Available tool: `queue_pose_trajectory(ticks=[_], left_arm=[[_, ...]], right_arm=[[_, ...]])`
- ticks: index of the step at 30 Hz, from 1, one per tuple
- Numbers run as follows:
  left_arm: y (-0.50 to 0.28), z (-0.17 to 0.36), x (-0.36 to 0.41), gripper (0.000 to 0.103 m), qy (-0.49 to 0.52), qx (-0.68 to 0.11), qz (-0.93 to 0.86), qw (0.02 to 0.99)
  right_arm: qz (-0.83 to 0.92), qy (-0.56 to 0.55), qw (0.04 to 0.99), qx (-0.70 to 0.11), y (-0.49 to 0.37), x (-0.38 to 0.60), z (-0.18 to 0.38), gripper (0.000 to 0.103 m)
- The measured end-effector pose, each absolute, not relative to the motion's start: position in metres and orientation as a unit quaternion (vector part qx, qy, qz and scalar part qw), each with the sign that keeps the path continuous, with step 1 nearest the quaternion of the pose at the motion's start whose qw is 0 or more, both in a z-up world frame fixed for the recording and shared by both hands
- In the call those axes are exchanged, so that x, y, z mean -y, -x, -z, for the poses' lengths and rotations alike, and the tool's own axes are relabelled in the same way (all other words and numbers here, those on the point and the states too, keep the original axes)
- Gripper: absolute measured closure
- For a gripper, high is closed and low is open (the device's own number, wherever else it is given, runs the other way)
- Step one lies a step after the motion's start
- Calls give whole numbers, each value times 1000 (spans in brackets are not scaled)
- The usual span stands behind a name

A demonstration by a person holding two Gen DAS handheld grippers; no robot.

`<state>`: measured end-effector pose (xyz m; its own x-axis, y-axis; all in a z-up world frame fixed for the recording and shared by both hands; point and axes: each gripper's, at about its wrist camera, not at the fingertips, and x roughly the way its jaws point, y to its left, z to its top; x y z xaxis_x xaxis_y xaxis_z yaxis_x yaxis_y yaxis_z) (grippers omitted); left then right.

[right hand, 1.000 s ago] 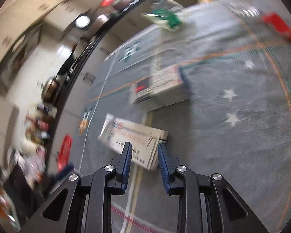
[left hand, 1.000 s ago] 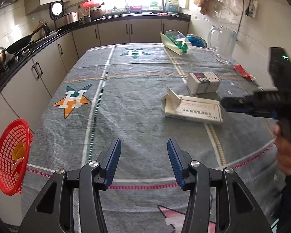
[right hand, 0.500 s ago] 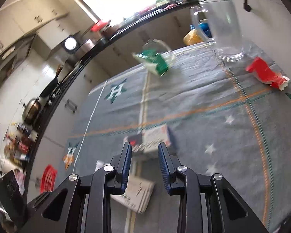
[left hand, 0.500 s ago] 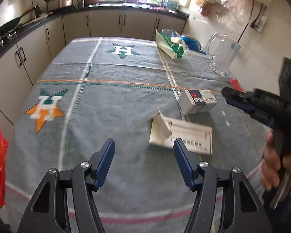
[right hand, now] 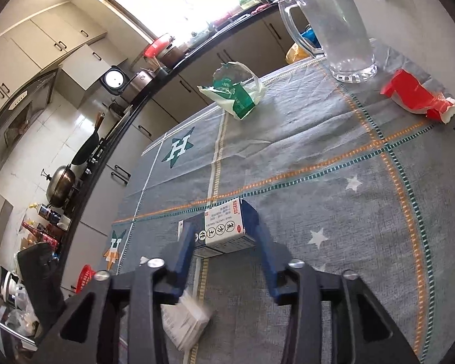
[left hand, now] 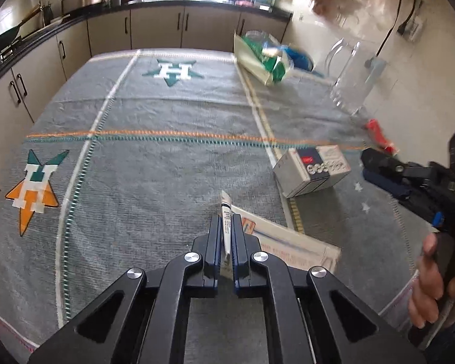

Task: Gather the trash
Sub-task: 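Grasp the white medicine box with the right gripper while the left grasps the flat white box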

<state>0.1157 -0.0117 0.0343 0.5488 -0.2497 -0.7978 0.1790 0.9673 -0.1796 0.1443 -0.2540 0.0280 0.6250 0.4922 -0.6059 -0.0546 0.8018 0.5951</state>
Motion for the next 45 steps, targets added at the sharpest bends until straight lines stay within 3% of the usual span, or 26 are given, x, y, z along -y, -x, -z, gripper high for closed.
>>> queue_pose_trajectory(ticks=[2,9,16,22,31,38,39,40,41,45], left_arm=[[-111,-39,1,98,44,-443,115,888],[-112,-52,-33,98,78,-401,88,908],[-117,-60,-80,98,98,-369,4,924],[-115,-67,-92,98,107,-355,-19,929],[-116,-62,-87,98,96,-358,-22,928],[-113,-62,-82,98,84,-355,-22,931],[-113,-61,-81,98,81,-356,-22,931],[-114,-60,-80,98,79,-357,-22,931],[-114,-59,-79,98,77,-358,-21,930],[-114,-57,-72,98,62,-357,-22,932]], right_arm=[[-154,-267,863,-400,-145,252,-28,50],[-147,-289,853,-410,-178,246,-11,50],[-286,-304,789,-452,-156,218,-16,53],[-216,-167,868,-415,-145,201,-44,47],[-258,-178,845,-433,-175,183,-15,47],[-242,-24,871,-427,-141,136,-25,47],[-237,-11,874,-424,-140,133,-24,48],[-226,2,876,-426,-140,129,-19,62],[-215,9,876,-431,-141,129,-16,65],[-204,2,888,-411,-137,139,-20,65]])
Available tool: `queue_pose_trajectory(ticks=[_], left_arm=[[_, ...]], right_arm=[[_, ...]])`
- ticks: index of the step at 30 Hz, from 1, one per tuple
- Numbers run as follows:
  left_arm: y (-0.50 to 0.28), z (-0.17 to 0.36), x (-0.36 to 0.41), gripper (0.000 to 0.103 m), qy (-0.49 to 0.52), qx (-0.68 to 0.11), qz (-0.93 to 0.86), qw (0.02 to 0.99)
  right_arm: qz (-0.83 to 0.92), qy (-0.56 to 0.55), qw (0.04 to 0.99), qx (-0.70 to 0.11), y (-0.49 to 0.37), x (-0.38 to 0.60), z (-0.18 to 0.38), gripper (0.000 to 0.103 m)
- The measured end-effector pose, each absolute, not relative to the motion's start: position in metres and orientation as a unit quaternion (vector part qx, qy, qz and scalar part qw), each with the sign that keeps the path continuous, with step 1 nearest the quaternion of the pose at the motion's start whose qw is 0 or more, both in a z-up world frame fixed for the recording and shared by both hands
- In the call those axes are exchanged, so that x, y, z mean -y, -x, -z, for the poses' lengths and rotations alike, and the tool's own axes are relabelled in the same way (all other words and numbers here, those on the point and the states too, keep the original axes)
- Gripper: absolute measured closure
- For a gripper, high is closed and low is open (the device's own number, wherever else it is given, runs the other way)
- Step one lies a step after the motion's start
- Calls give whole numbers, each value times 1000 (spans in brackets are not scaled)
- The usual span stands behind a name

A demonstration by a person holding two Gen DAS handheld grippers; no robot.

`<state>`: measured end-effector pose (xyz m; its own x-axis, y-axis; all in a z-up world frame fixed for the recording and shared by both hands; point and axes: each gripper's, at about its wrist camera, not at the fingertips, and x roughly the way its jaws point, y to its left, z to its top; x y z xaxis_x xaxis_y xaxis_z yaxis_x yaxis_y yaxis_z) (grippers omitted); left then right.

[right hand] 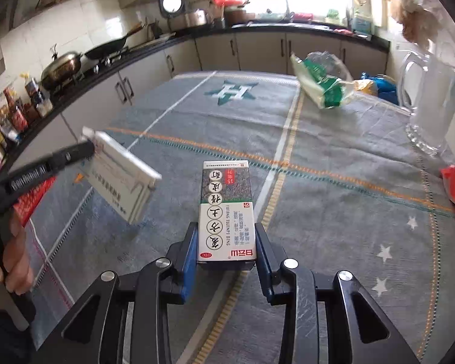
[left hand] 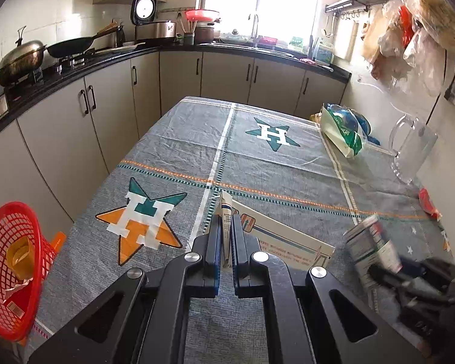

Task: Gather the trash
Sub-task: 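Grasp the white medicine box with the right gripper while the left grasps the flat white box, then lift both white boxes and carry them to the red basket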

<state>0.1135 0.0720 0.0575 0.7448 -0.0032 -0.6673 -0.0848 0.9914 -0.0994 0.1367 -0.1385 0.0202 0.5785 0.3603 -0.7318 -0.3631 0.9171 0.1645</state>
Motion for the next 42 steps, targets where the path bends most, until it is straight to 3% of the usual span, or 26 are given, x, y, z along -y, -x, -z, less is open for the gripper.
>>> queue_pose_trajectory(ticks=[5,22,32,42], left_arm=[[-112,-56,-63,98,43,-351,-22,935],[-95,-71,-42,98,2,-317,-43,948],[-41,-98,-37,98,-23,-288,-41,957],[20,-105,-59,98,-18,-278,-40,960]], right_arm=[[-192,-31,912,-361,-126,154,-39,65],[-196,-53,923,-325,-113,160,-54,65],[-192,-73,929,-308,-100,163,-76,65],[-217,-107,931,-275,-26,158,-102,65]])
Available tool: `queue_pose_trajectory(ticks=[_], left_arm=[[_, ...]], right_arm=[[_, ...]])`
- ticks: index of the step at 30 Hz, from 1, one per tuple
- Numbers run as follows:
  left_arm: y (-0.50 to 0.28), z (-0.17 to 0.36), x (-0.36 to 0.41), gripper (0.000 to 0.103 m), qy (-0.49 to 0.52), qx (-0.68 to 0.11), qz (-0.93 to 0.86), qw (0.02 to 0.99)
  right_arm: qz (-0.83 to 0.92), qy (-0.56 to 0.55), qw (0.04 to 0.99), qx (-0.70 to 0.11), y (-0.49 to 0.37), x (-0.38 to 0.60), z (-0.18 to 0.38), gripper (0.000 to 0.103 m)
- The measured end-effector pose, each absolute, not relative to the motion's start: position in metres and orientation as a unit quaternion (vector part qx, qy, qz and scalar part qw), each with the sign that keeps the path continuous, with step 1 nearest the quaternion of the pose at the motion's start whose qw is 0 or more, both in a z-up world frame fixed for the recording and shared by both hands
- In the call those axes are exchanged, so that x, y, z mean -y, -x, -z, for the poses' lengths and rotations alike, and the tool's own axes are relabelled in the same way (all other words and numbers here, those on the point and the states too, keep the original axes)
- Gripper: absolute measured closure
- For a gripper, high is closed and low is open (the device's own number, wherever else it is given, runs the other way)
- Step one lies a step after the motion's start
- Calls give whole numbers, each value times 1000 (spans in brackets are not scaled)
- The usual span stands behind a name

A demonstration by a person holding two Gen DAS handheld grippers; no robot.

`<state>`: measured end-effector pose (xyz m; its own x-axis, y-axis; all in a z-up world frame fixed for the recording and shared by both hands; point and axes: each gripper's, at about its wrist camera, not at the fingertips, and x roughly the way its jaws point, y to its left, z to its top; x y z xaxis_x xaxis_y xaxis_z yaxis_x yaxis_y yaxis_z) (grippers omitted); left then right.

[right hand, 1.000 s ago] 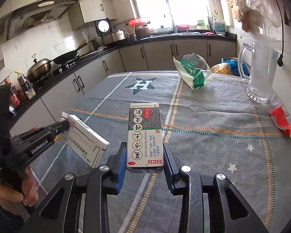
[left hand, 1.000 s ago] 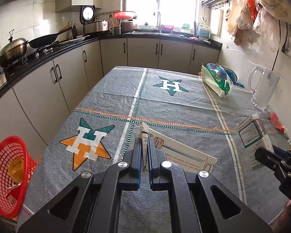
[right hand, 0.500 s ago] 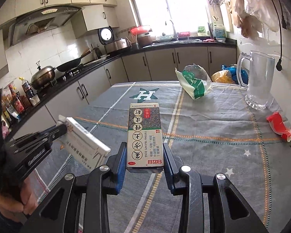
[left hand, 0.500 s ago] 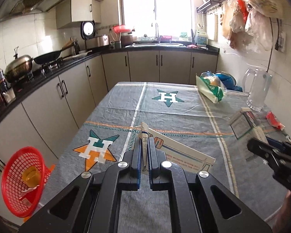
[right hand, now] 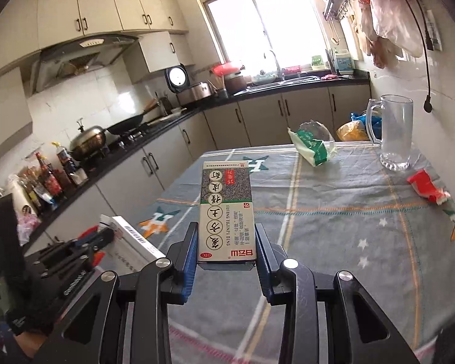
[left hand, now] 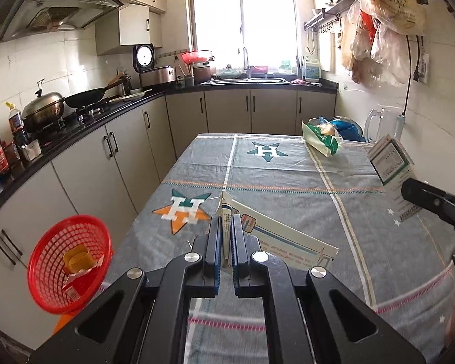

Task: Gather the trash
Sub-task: 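Lift both white boxes and carry them to the red basket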

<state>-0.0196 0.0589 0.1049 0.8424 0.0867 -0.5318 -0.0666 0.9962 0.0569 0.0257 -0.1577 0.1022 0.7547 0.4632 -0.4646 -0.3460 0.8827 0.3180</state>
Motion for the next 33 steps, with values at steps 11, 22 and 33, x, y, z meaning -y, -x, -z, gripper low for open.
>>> queue_pose_trajectory(ticks=[11,22,33], left_arm=[[55,-107,-93,97,7,-265,-49,963],[77,-108,-138,97,35,-255,-76,963],[94,-113,-186,97,65,-241,-109,962]], right_arm=[[-233,-101,923,-289,15,131,-99,65],[-253,-65,917,-300,25,88,-99,65],[-275,-33,910,-309,31,49,-101,65]])
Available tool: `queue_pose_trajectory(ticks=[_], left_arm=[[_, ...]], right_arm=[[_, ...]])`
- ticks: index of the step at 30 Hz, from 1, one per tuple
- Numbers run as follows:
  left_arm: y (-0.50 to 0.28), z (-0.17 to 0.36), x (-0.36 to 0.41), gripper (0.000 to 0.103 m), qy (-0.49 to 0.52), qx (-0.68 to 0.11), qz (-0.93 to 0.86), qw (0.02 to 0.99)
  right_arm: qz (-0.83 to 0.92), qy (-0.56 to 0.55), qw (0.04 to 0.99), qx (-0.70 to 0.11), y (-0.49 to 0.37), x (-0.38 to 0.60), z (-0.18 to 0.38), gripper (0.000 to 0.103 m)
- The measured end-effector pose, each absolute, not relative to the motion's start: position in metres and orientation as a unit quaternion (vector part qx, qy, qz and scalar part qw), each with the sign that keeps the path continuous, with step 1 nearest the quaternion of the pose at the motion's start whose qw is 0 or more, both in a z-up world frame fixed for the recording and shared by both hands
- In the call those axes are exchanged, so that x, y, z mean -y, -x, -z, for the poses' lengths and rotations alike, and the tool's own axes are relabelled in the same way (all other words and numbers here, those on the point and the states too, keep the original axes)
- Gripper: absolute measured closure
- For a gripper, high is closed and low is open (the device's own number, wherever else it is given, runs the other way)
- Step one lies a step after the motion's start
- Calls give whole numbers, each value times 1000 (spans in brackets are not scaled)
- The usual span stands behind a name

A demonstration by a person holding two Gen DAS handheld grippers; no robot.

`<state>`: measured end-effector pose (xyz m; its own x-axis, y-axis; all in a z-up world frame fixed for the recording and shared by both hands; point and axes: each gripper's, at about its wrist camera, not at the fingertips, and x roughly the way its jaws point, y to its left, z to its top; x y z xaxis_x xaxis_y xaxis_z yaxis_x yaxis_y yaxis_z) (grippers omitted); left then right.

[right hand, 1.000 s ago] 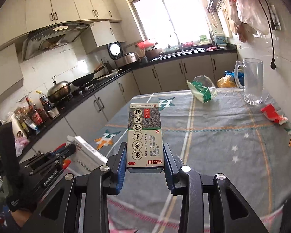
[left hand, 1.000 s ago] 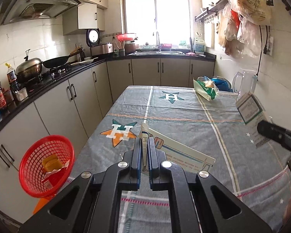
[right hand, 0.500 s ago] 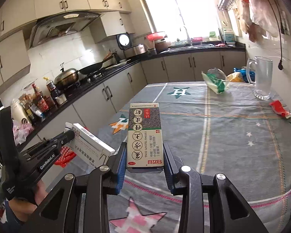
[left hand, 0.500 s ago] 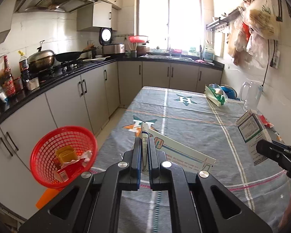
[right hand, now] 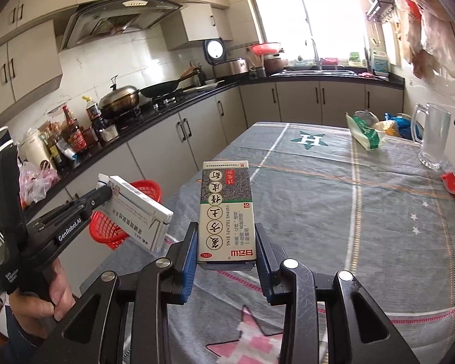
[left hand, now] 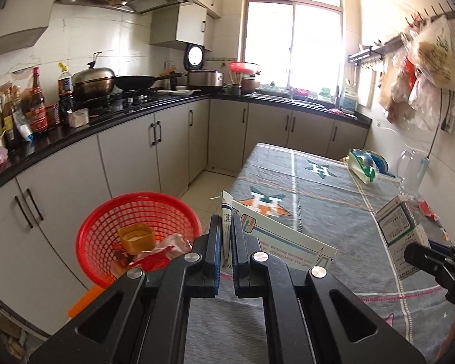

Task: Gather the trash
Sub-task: 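Lift both white boxes and carry them to the red basket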

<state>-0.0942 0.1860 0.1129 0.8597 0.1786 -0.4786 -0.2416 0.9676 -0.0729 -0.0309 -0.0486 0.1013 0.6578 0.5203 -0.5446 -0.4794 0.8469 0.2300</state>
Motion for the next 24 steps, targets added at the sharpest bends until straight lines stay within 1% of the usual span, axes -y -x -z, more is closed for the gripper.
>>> queue_pose_trajectory(ticks=[24], left_arm=[[105,-102,-298,97,102,-239,-201,944]], right_arm=[[-359,28,866,-346,16,-82,-92,65]])
